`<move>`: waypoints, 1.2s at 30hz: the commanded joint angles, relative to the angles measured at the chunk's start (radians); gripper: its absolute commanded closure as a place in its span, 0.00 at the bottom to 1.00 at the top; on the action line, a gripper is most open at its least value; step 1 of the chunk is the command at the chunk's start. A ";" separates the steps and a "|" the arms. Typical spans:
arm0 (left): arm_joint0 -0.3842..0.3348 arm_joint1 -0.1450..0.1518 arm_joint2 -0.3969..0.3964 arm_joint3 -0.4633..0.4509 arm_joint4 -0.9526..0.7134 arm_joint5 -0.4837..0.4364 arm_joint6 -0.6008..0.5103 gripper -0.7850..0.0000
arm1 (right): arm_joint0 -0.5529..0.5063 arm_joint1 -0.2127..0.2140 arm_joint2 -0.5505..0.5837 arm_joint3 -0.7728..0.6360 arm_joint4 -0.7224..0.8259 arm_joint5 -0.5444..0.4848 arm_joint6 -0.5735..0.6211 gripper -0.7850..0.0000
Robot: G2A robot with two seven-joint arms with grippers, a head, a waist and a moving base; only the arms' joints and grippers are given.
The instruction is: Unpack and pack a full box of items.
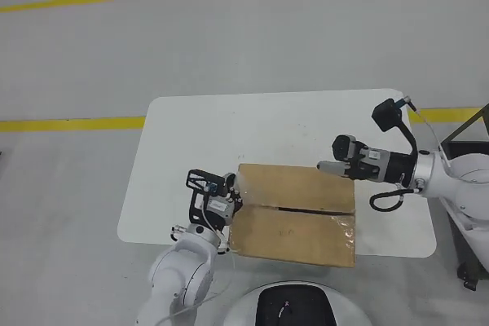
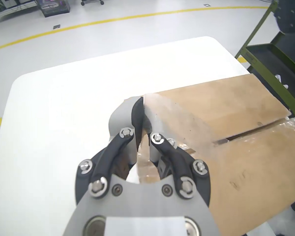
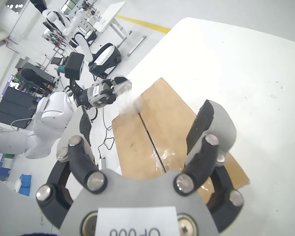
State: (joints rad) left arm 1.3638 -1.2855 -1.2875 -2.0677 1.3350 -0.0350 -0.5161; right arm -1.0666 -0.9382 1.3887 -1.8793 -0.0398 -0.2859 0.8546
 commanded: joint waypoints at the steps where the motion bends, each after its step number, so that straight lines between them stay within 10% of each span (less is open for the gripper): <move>1: -0.004 0.001 -0.023 0.003 -0.017 0.003 0.003 1.00 | -0.033 -0.001 -0.001 0.002 0.035 -0.027 -0.016 0.67; 3: -0.008 0.002 -0.045 0.009 -0.030 0.009 0.005 1.00 | -0.068 -0.002 -0.005 0.001 0.053 -0.063 -0.032 1.00; 17: -0.028 0.005 -0.204 0.091 -0.201 0.059 0.012 0.90 | -0.186 -0.006 -0.066 0.062 0.094 -0.155 -0.028 1.00; 18: -0.028 0.006 -0.213 0.097 -0.206 0.060 0.014 0.78 | -0.185 -0.007 -0.071 0.067 0.092 -0.155 -0.025 1.00; 20: -0.026 0.008 -0.223 0.105 -0.199 0.058 0.011 0.14 | -0.182 -0.008 -0.084 0.075 0.091 -0.153 -0.011 1.00; 21: -0.026 0.009 -0.229 0.108 -0.190 0.059 0.010 0.00 | -0.180 -0.008 -0.091 0.082 0.084 -0.146 -0.003 1.00; 36: -0.028 0.005 -0.312 0.161 -0.445 0.137 -0.017 0.00 | -0.160 -0.016 -0.153 0.123 0.042 -0.100 0.008 1.00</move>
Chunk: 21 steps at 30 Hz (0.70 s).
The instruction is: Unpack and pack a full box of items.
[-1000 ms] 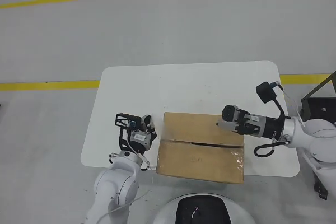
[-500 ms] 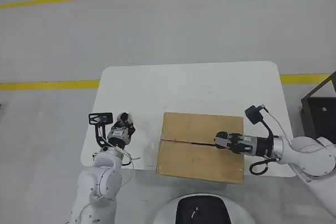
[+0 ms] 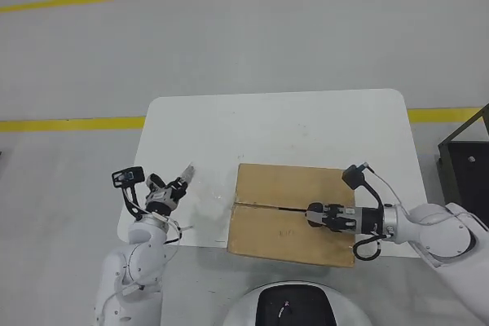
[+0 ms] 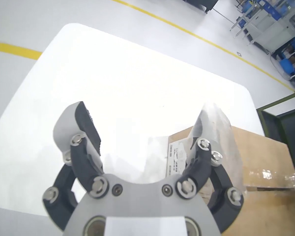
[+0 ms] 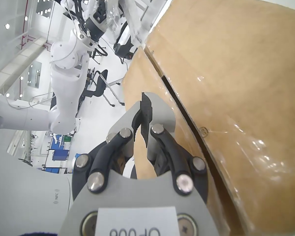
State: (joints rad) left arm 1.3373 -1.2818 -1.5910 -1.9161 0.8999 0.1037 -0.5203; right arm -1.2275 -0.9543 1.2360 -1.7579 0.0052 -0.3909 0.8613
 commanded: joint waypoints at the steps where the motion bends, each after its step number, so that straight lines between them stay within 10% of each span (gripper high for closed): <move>1: -0.005 0.003 -0.020 0.017 -0.019 -0.001 -0.031 0.00 | 0.002 0.000 -0.002 0.003 -0.005 0.008 0.002 1.00; 11: -0.037 -0.005 -0.085 0.067 -0.247 0.250 -0.103 0.00 | 0.013 -0.001 -0.004 0.014 -0.013 0.027 0.006 1.00; 21: -0.039 -0.003 -0.052 0.058 -0.220 0.232 -0.103 0.00 | 0.029 -0.008 -0.009 0.027 0.023 -0.023 -0.042 1.00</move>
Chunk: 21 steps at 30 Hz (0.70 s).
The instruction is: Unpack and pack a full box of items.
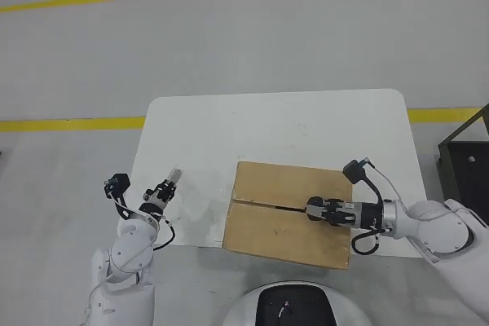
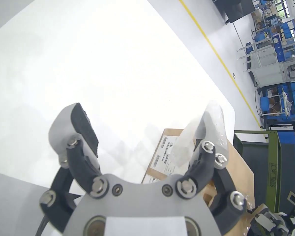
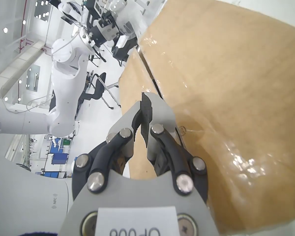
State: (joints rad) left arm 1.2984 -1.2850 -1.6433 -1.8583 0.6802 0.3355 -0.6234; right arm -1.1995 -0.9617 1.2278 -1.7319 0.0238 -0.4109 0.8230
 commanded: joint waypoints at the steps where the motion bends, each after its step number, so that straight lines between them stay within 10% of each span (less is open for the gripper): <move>1: 0.000 0.000 0.000 0.000 0.000 0.000 0.000 0.00 | 0.003 -0.002 -0.003 0.001 0.016 -0.009 -0.013 1.00; 15: 0.007 -0.002 0.000 0.004 -0.036 0.013 0.005 0.00 | 0.041 -0.014 -0.071 0.049 0.026 0.054 0.056 1.00; 21: -0.038 -0.010 -0.046 0.006 -0.295 0.260 -0.130 0.00 | 0.041 -0.013 -0.069 0.060 0.011 0.071 0.057 1.00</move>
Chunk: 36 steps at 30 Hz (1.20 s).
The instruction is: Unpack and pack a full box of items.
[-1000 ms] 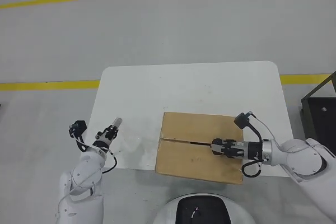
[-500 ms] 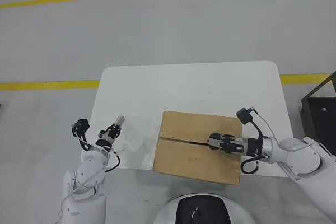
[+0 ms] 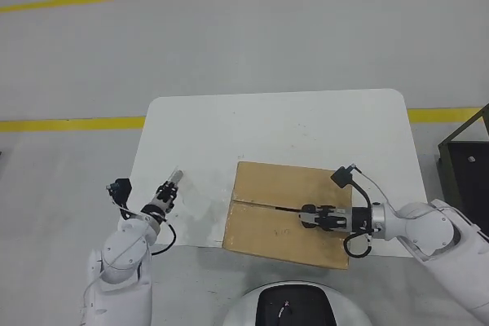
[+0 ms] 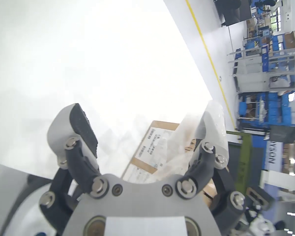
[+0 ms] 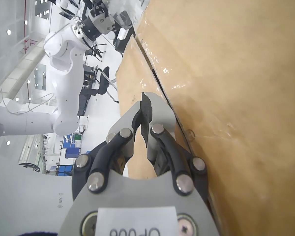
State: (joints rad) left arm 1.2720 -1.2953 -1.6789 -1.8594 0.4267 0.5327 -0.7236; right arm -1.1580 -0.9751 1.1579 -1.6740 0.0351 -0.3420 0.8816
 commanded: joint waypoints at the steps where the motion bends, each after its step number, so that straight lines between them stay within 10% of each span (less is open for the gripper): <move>1: -0.027 0.001 -0.019 0.010 -0.073 0.103 -0.054 0.00 | -0.001 0.000 0.001 0.005 0.000 0.004 -0.003 1.00; 7: -0.109 0.021 -0.032 0.099 -0.093 0.376 -0.188 0.00 | -0.002 -0.001 0.006 0.011 0.001 0.016 -0.014 1.00; 10: -0.136 0.036 -0.025 0.150 -0.128 0.373 -0.191 0.00 | 0.001 -0.002 0.006 0.012 -0.001 0.017 -0.012 1.00; 36: -0.142 0.247 0.014 0.174 0.024 0.020 -0.544 0.00 | 0.008 -0.003 0.024 0.036 -0.015 0.028 -0.018 1.00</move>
State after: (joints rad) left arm 1.1273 -1.0542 -1.6670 -1.6829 0.4463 0.5627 -1.2576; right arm -1.1502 -0.9781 1.1823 -1.6394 0.0212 -0.3139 0.8629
